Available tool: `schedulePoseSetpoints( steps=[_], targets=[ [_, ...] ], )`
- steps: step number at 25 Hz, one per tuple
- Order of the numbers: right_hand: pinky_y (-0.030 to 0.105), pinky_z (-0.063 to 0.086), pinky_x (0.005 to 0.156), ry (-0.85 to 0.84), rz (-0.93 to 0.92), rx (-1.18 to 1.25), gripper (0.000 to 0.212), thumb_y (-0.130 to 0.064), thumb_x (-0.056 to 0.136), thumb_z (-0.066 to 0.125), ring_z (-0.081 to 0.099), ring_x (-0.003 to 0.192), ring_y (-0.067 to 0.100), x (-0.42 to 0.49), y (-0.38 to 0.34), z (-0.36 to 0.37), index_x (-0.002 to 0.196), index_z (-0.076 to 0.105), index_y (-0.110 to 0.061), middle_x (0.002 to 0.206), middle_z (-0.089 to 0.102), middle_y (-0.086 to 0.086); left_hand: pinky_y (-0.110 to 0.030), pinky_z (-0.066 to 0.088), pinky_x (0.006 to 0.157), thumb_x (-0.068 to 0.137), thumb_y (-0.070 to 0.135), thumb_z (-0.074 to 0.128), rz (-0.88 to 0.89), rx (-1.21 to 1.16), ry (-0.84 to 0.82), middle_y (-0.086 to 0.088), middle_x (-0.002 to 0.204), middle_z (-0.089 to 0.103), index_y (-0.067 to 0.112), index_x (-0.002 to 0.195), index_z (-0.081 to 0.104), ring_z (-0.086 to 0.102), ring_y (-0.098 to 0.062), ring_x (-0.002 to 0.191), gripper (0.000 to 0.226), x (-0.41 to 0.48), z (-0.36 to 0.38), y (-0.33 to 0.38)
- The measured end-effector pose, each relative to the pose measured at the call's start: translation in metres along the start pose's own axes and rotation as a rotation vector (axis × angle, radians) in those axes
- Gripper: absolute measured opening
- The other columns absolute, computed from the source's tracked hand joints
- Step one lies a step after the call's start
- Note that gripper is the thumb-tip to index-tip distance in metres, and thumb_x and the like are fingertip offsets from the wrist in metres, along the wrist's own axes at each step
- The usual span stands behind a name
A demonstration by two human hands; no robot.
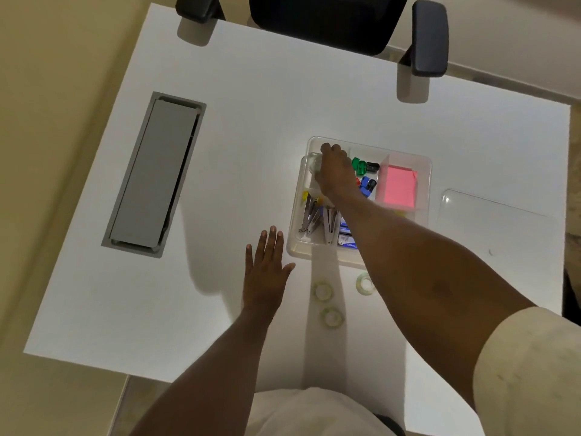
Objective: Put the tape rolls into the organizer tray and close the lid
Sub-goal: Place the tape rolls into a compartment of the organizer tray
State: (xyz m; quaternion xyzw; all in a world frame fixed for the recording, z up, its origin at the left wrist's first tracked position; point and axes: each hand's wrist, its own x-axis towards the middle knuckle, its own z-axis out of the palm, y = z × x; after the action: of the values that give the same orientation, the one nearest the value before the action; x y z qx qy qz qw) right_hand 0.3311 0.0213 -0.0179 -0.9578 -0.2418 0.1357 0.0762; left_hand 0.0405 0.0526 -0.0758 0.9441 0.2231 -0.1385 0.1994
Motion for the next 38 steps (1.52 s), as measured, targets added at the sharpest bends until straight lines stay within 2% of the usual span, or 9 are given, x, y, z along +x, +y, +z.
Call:
schedulePoseSetpoints(
  steps=[6, 8, 11, 16, 22, 25, 30, 35, 38],
  targets=[
    [0.040, 0.046, 0.078, 0.196, -0.039, 0.081, 0.029, 0.002, 0.079, 0.068, 0.061, 0.091, 0.034, -0.041, 0.004, -0.011, 0.107, 0.064, -0.003, 0.100, 0.063, 0.015, -0.049, -0.009, 0.128, 0.108, 0.053, 0.029, -0.007, 0.036, -0.003, 0.001, 0.172, -0.019, 0.021, 0.164, -0.008, -0.019, -0.019, 0.158, 0.074, 0.000, -0.002, 0.004],
    [0.041, 0.048, 0.078, 0.284, -0.086, 0.077, 0.027, -0.006, 0.082, 0.073, 0.062, 0.091, 0.030, -0.068, 0.002, -0.017, 0.107, 0.065, -0.007, 0.099, 0.066, 0.012, -0.048, -0.011, 0.128, 0.108, 0.053, 0.029, -0.012, 0.046, -0.013, 0.001, 0.172, -0.019, 0.021, 0.164, -0.007, -0.021, -0.019, 0.157, 0.074, 0.001, -0.002, 0.004],
    [0.039, 0.050, 0.081, 0.345, -0.149, 0.106, 0.024, -0.017, 0.090, 0.070, 0.060, 0.092, 0.024, -0.118, 0.002, -0.020, 0.113, 0.064, -0.012, 0.102, 0.066, 0.008, -0.053, -0.002, 0.130, 0.108, 0.052, 0.029, -0.004, 0.056, -0.034, -0.001, 0.172, -0.017, 0.019, 0.164, -0.006, -0.018, -0.021, 0.158, 0.074, 0.001, -0.008, 0.006],
    [0.035, 0.050, 0.073, 0.374, -0.155, 0.124, 0.018, -0.020, 0.093, 0.066, 0.060, 0.085, 0.023, -0.203, 0.026, -0.003, 0.108, 0.065, -0.011, 0.096, 0.067, 0.008, -0.057, 0.003, 0.128, 0.107, 0.048, 0.033, -0.002, 0.092, -0.040, -0.008, 0.173, -0.011, 0.014, 0.164, -0.004, -0.010, -0.027, 0.160, 0.075, -0.001, -0.011, 0.011],
    [0.038, 0.052, 0.075, 0.254, -0.002, 0.085, 0.023, -0.027, 0.089, 0.066, 0.061, 0.088, 0.026, -0.279, 0.080, 0.033, 0.106, 0.066, -0.012, 0.098, 0.066, 0.006, -0.059, 0.008, 0.128, 0.107, 0.047, 0.031, 0.026, 0.122, -0.088, -0.009, 0.172, -0.015, 0.012, 0.162, -0.010, -0.012, -0.028, 0.160, 0.077, 0.000, -0.012, 0.008],
    [0.039, 0.052, 0.083, 0.131, 0.165, 0.071, 0.042, -0.037, 0.086, 0.070, 0.059, 0.101, 0.028, -0.294, 0.101, 0.047, 0.120, 0.061, -0.013, 0.113, 0.064, 0.007, -0.060, 0.009, 0.127, 0.108, 0.044, 0.036, 0.023, 0.107, -0.103, -0.010, 0.172, -0.014, 0.011, 0.162, -0.008, -0.012, -0.030, 0.159, 0.078, 0.000, -0.013, 0.011],
    [0.041, 0.050, 0.088, 0.057, 0.237, 0.075, 0.067, -0.042, 0.083, 0.076, 0.057, 0.111, 0.031, -0.298, 0.106, 0.059, 0.137, 0.053, -0.011, 0.128, 0.059, 0.010, -0.059, 0.007, 0.127, 0.108, 0.042, 0.035, 0.007, 0.094, -0.122, -0.010, 0.171, -0.017, 0.011, 0.162, -0.010, -0.014, -0.030, 0.159, 0.077, -0.001, -0.016, 0.014],
    [0.040, 0.054, 0.079, 0.035, 0.240, 0.079, 0.052, -0.031, 0.082, 0.079, 0.061, 0.104, 0.031, -0.291, 0.101, 0.058, 0.125, 0.058, -0.010, 0.116, 0.060, 0.011, -0.056, 0.006, 0.129, 0.108, 0.045, 0.033, 0.010, 0.097, -0.120, -0.007, 0.171, -0.019, 0.014, 0.161, -0.014, -0.015, -0.027, 0.159, 0.077, -0.003, -0.015, 0.011],
    [0.037, 0.055, 0.080, 0.117, 0.130, 0.085, 0.053, -0.037, 0.082, 0.077, 0.061, 0.101, 0.027, -0.292, 0.096, 0.053, 0.124, 0.058, -0.013, 0.117, 0.060, 0.009, -0.056, 0.004, 0.129, 0.109, 0.045, 0.033, 0.020, 0.083, -0.101, -0.006, 0.171, -0.020, 0.015, 0.162, -0.014, -0.016, -0.027, 0.159, 0.077, -0.005, -0.012, 0.009]
  ],
)
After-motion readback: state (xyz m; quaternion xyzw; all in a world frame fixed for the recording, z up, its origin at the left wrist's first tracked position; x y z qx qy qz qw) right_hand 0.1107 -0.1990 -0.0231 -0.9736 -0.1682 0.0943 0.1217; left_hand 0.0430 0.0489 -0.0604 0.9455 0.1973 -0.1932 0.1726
